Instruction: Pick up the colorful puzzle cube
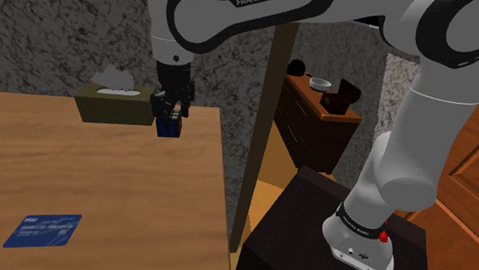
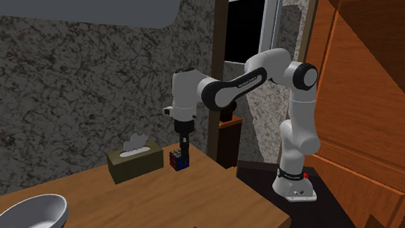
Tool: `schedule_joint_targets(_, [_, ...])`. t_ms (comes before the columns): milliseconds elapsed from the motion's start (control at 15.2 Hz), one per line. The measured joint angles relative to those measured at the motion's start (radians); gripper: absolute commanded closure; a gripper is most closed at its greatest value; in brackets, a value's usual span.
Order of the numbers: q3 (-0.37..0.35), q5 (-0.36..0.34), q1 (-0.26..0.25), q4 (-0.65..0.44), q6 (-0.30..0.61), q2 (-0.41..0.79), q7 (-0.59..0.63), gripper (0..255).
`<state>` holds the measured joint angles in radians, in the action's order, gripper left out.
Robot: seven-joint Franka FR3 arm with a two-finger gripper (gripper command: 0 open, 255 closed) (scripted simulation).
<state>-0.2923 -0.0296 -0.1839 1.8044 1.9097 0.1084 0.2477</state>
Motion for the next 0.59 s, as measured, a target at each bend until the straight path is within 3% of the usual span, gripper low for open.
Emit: schedule_joint_targets(594, [0.000, 0.004, 0.001, -0.079, -0.088, -0.009, -0.004, 255])
